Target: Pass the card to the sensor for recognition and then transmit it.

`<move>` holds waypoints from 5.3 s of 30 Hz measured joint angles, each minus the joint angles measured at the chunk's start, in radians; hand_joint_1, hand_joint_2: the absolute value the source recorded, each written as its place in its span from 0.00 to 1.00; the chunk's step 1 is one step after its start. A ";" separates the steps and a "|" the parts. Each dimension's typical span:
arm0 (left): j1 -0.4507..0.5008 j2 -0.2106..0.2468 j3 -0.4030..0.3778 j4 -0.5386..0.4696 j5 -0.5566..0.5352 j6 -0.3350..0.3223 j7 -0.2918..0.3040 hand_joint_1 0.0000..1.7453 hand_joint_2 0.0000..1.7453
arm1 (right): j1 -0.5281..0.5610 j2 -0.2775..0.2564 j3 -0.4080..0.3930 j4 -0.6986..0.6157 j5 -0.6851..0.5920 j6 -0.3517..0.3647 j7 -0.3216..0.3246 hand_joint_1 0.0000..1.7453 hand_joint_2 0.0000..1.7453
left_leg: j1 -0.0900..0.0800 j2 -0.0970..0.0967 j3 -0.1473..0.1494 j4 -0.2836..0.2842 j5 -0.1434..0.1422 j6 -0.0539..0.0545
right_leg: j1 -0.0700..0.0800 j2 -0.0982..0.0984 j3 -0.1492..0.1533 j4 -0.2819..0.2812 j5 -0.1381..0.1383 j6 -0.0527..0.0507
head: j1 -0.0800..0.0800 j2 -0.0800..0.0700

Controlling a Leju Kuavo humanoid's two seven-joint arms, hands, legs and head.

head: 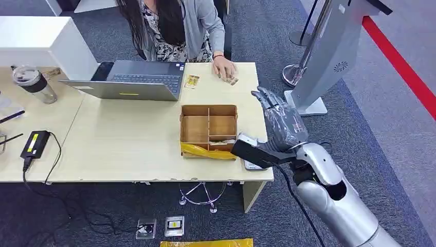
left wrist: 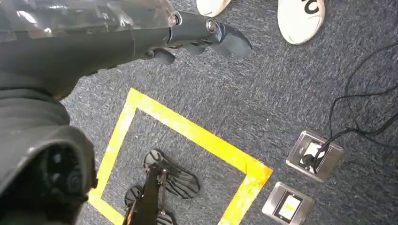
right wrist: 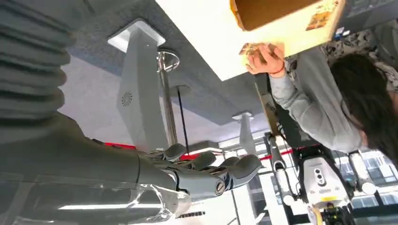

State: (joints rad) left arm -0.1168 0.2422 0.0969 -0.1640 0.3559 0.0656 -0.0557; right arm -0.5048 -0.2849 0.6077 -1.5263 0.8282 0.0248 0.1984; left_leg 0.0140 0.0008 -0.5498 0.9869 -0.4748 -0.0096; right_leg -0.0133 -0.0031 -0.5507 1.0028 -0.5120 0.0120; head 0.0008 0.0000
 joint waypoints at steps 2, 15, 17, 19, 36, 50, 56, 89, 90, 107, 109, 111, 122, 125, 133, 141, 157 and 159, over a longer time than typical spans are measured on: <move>0.000 0.000 0.000 0.000 0.000 0.001 0.000 0.00 0.00 | -0.002 0.013 0.000 0.018 0.034 0.001 -0.005 0.00 1.00 | 0.000 0.000 0.000 0.000 0.000 0.000 | 0.000 0.000 0.000 0.000 0.000 0.000 | 0.000 0.000; -0.001 -0.003 0.000 0.000 -0.008 -0.018 0.000 0.00 0.00 | -0.064 0.143 0.008 0.264 0.146 -0.030 -0.002 0.00 1.00 | 0.000 0.000 -0.001 0.000 0.000 0.000 | 0.000 0.000 0.000 0.000 0.000 0.000 | 0.000 0.000; -0.001 -0.003 0.000 0.000 -0.008 -0.019 0.000 0.00 0.00 | -0.074 0.161 0.009 0.306 0.151 -0.036 -0.001 0.00 1.00 | 0.000 0.000 -0.001 0.000 0.000 0.000 | 0.000 0.000 0.000 0.000 0.000 0.000 | 0.000 0.000; -0.001 -0.003 0.000 0.000 -0.008 -0.019 0.000 0.00 0.00 | -0.086 0.177 0.010 0.341 0.160 -0.039 -0.002 0.00 1.00 | 0.000 0.000 -0.001 0.000 0.000 0.000 | 0.000 0.000 0.000 0.000 0.000 0.000 | 0.000 0.000; 0.000 -0.005 0.000 0.000 -0.006 -0.025 0.000 0.00 0.00 | -0.111 0.228 0.017 0.494 0.177 -0.031 -0.019 0.00 1.00 | 0.000 0.000 -0.001 0.000 0.000 0.000 | 0.000 0.000 -0.002 0.000 0.000 0.000 | 0.000 0.000; 0.000 -0.005 0.000 0.000 0.007 -0.016 0.000 0.00 0.00 | -0.044 0.224 0.019 0.451 0.177 0.041 -0.010 0.00 1.00 | 0.000 0.000 -0.001 0.000 0.000 0.000 | 0.000 0.000 -0.001 0.000 0.000 0.000 | 0.000 0.000; 0.000 -0.005 0.000 0.000 0.007 -0.016 0.000 0.00 0.00 | -0.039 0.233 0.024 0.455 0.183 0.019 -0.037 0.00 1.00 | 0.000 0.000 -0.001 0.000 0.000 0.000 | 0.000 0.000 -0.001 0.000 0.000 0.000 | 0.000 0.000; 0.001 -0.021 0.000 0.000 0.011 0.006 0.000 0.00 0.00 | -0.155 0.331 0.042 0.772 0.174 -0.154 -0.126 0.00 1.00 | 0.000 0.000 -0.002 0.000 0.000 0.000 | 0.000 0.000 -0.002 0.000 0.000 -0.001 | 0.000 0.000; 0.001 -0.022 0.000 0.000 0.011 0.006 0.000 0.00 0.00 | -0.155 0.331 0.042 0.777 0.174 -0.156 -0.127 0.00 1.00 | 0.000 0.000 -0.002 0.000 0.000 0.000 | 0.000 0.000 -0.002 0.000 0.000 -0.001 | 0.000 0.000; 0.001 -0.024 0.000 0.000 0.035 0.022 0.000 0.00 0.00 | -0.165 0.331 0.044 0.836 0.167 -0.168 -0.120 0.00 1.00 | 0.000 0.000 -0.002 0.000 0.000 0.000 | 0.001 0.000 -0.002 0.000 0.000 -0.001 | 0.000 0.000; 0.001 -0.025 0.000 0.000 0.037 0.024 0.000 0.00 0.00 | -0.165 0.331 0.044 0.839 0.167 -0.168 -0.118 0.00 1.00 | 0.000 0.000 -0.002 0.000 0.000 0.000 | 0.001 0.000 -0.002 0.000 0.000 -0.001 | 0.000 0.000; 0.001 -0.025 0.000 0.000 0.039 0.025 0.000 0.00 0.00 | -0.165 0.331 0.044 0.844 0.167 -0.168 -0.118 0.00 1.00 | 0.000 0.000 -0.002 0.000 0.000 0.000 | 0.001 0.000 -0.002 0.000 0.000 -0.001 | 0.000 0.000; 0.001 -0.028 0.000 0.000 0.042 0.025 0.000 0.00 0.00 | -0.166 0.334 0.044 0.864 0.152 -0.144 -0.144 0.00 1.00 | 0.000 0.000 -0.002 0.000 0.000 0.000 | 0.001 0.000 -0.002 0.000 0.000 -0.001 | 0.000 0.000; 0.000 -0.028 0.000 0.000 0.042 0.024 0.000 0.00 0.00 | -0.165 0.338 0.044 0.869 0.144 -0.135 -0.151 0.00 1.00 | 0.000 0.000 -0.002 0.000 0.000 0.000 | 0.001 0.000 -0.002 0.000 0.000 -0.001 | 0.000 0.000; 0.000 -0.028 0.000 0.000 0.042 0.021 0.000 0.00 0.00 | -0.165 0.343 0.045 0.871 0.127 -0.124 -0.174 1.00 1.00 | 0.000 0.000 -0.002 0.000 0.000 0.000 | 0.001 0.000 -0.002 0.000 0.000 -0.001 | 0.000 0.000; 0.001 -0.028 0.000 0.000 0.042 0.018 0.000 0.00 0.00 | -0.164 0.345 0.045 0.871 0.106 -0.127 -0.183 0.00 1.00 | 0.000 0.000 -0.002 0.000 0.000 0.000 | 0.001 0.000 -0.002 0.000 0.000 -0.001 | 0.000 0.000; 0.001 -0.027 0.000 0.000 0.035 0.006 0.000 0.00 0.00 | -0.162 0.345 0.045 0.871 0.083 -0.124 -0.180 1.00 1.00 | 0.000 0.000 -0.002 0.000 0.000 0.000 | 0.001 0.000 -0.002 0.000 0.000 -0.001 | 0.000 0.000; 0.001 -0.027 0.000 0.000 0.035 0.006 0.000 0.00 0.00 | -0.160 0.345 0.045 0.871 0.083 -0.124 -0.182 1.00 1.00 | 0.000 0.000 -0.002 0.000 0.000 0.000 | 0.001 0.000 -0.002 0.000 0.000 -0.001 | 0.000 0.000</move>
State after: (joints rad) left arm -0.1162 0.2148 0.0969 -0.1640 0.3914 0.0721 -0.0561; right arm -0.6652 0.0599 0.6523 -0.6554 0.9110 -0.0992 0.0168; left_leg 0.0144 0.0007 -0.5514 0.9868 -0.4748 -0.0097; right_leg -0.0128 -0.0032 -0.5526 1.0030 -0.5124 0.0112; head 0.0008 0.0000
